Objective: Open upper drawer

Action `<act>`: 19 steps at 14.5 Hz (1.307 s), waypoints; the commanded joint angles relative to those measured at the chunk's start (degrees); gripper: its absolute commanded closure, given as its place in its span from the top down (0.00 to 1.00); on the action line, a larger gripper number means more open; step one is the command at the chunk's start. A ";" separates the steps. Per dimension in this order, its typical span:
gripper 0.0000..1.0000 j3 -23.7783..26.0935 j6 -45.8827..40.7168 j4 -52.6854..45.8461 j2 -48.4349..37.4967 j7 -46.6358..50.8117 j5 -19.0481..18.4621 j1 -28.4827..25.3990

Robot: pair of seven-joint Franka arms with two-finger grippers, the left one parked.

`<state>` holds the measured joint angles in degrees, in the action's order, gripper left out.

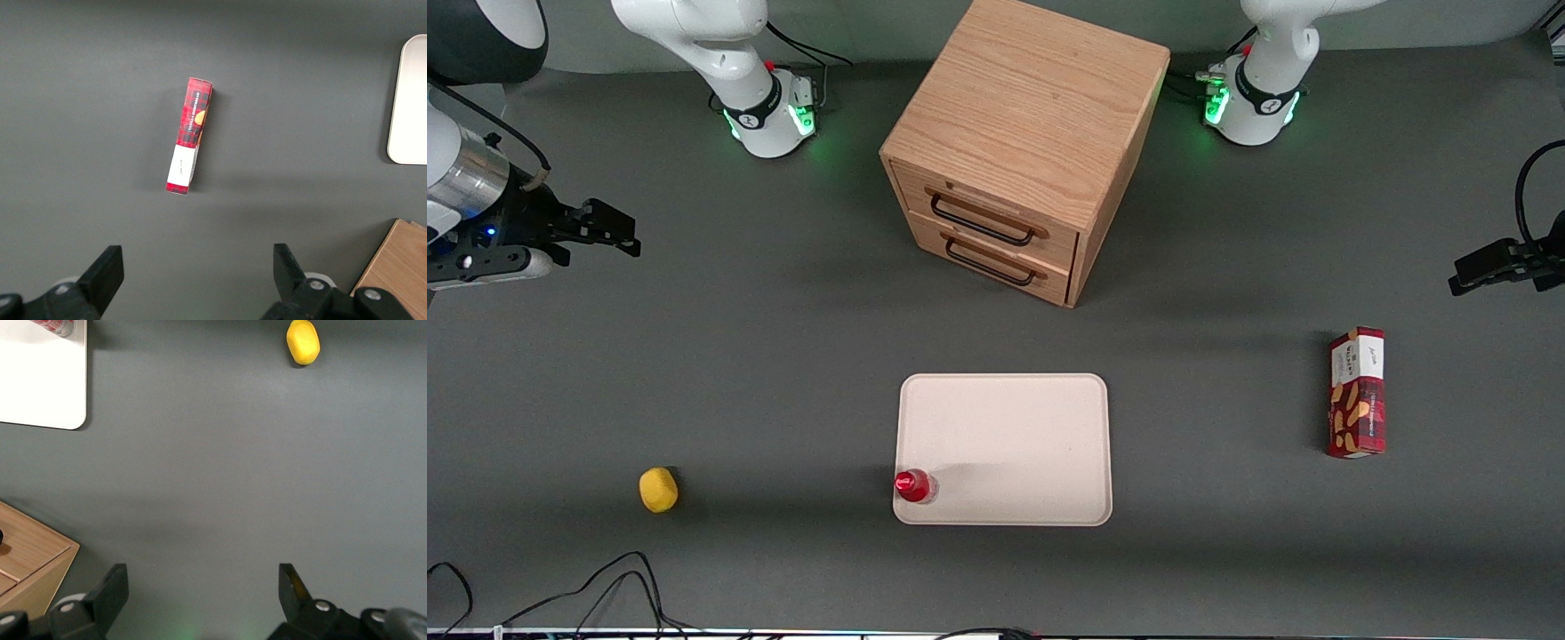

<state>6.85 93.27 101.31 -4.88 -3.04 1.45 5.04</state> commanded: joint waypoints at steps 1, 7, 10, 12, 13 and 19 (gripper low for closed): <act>1.00 0.36 1.04 1.35 -1.09 1.29 -0.84 0.05; 1.00 0.53 0.86 1.17 -1.18 1.20 -0.84 0.05; 1.00 0.80 0.95 1.08 -1.01 0.94 -0.93 0.05; 1.00 2.20 1.04 1.08 -0.57 0.93 -0.93 -0.03; 1.00 2.99 1.21 0.65 0.13 0.93 -0.84 -0.03; 1.00 8.18 3.32 0.56 1.63 1.37 -0.23 -0.12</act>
<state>13.80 95.63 101.44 -3.08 -2.91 1.45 4.99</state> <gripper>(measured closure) 0.000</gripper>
